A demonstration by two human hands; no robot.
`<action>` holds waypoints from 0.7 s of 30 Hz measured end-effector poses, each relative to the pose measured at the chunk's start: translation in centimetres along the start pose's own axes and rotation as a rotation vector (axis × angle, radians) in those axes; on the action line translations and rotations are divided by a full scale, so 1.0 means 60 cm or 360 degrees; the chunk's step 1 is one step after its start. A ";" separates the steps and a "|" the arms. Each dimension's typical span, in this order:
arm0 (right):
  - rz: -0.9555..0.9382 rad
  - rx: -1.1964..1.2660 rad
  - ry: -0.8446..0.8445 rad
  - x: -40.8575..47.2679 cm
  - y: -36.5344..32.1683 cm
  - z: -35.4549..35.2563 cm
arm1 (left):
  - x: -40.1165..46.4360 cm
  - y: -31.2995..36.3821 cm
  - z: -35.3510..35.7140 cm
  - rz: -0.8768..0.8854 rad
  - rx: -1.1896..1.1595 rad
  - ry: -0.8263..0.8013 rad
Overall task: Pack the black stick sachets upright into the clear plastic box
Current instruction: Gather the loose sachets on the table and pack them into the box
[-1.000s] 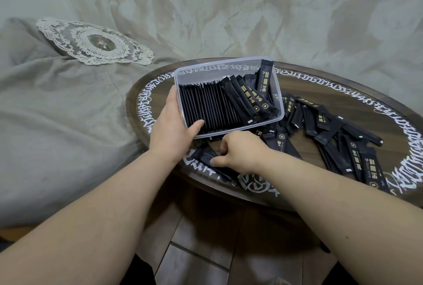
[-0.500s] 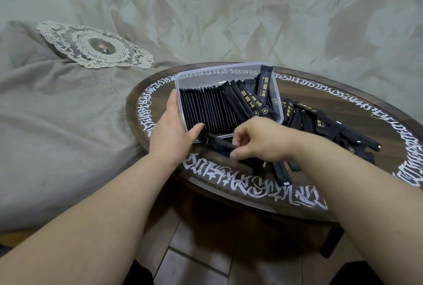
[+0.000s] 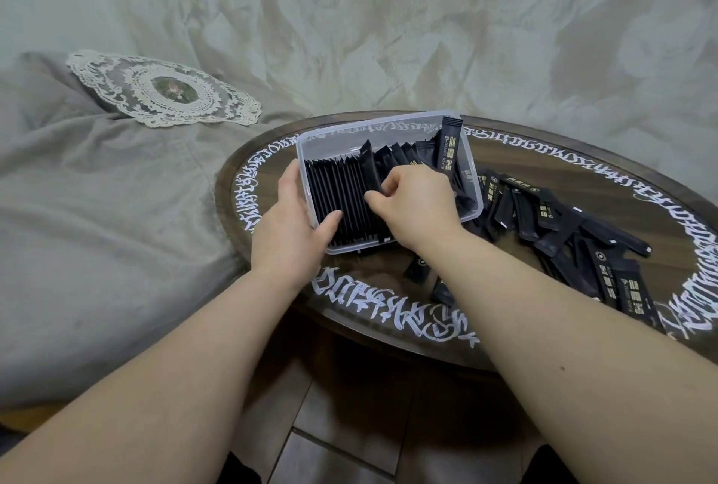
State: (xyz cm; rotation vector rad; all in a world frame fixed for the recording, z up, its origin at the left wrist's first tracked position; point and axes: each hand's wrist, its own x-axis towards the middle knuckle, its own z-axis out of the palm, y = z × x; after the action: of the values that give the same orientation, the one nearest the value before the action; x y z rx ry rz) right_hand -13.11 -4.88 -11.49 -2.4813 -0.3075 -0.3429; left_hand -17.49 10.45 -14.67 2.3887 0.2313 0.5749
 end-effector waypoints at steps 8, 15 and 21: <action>-0.0085 -0.0311 0.0079 0.012 0.004 0.023 | 0.003 -0.008 0.000 0.0001 0.0045 0.0020; 0.0039 -0.0378 0.0069 0.008 0.012 0.019 | 0.009 -0.014 0.004 0.0017 0.0061 0.0025; 0.0014 -0.0331 -0.0024 0.005 0.008 0.025 | 0.007 -0.014 0.004 0.0013 0.0038 0.0016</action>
State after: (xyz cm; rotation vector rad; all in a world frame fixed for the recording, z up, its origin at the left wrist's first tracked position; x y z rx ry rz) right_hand -12.41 -4.34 -12.83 -2.6893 -0.2795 -0.3689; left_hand -17.05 11.11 -15.24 2.4116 0.2340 0.5912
